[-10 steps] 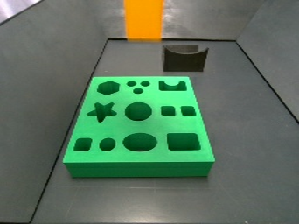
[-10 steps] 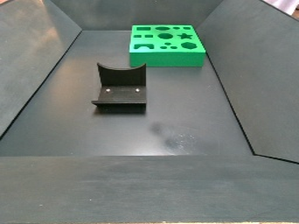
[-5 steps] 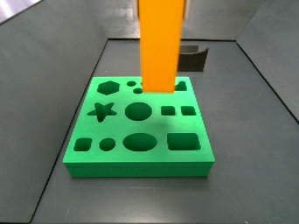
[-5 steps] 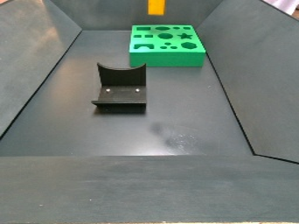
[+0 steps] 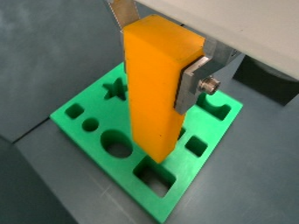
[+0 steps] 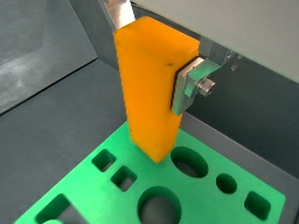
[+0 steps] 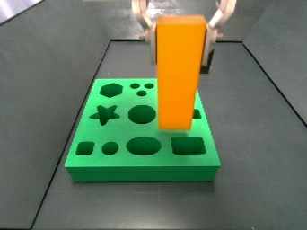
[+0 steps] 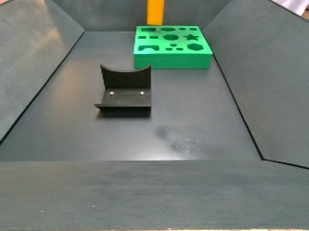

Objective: Pick up the rectangle object. Move up. Move to above the board. Insert the rectangle object.
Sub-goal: Insert the rectangle object.

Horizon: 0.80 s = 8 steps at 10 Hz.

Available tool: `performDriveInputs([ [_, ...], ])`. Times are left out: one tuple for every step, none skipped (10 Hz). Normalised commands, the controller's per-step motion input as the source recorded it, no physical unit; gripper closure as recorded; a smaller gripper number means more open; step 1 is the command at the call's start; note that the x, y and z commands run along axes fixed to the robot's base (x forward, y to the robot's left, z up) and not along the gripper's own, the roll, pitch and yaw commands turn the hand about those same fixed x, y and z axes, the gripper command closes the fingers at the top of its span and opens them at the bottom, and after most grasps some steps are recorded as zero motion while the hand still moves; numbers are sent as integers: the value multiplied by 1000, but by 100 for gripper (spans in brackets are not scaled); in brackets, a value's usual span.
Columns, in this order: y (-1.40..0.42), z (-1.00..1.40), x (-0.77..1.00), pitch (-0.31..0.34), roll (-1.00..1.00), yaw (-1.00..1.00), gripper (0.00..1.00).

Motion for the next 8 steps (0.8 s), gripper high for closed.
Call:
performDriveInputs([
  [-251, -83, 91, 0, 71, 77, 100],
  [-266, -3, 140, 0, 153, 111, 100],
  [-211, 0, 283, -11, 284, 469, 100],
  [-157, -23, 257, -10, 221, 503, 100],
  [-149, -91, 191, -7, 173, 460, 100],
  [-43, -134, 103, -6, 106, 463, 100],
  [0, -23, 0, 0, 0, 0, 100],
  [-31, -34, 0, 0, 0, 0, 100],
])
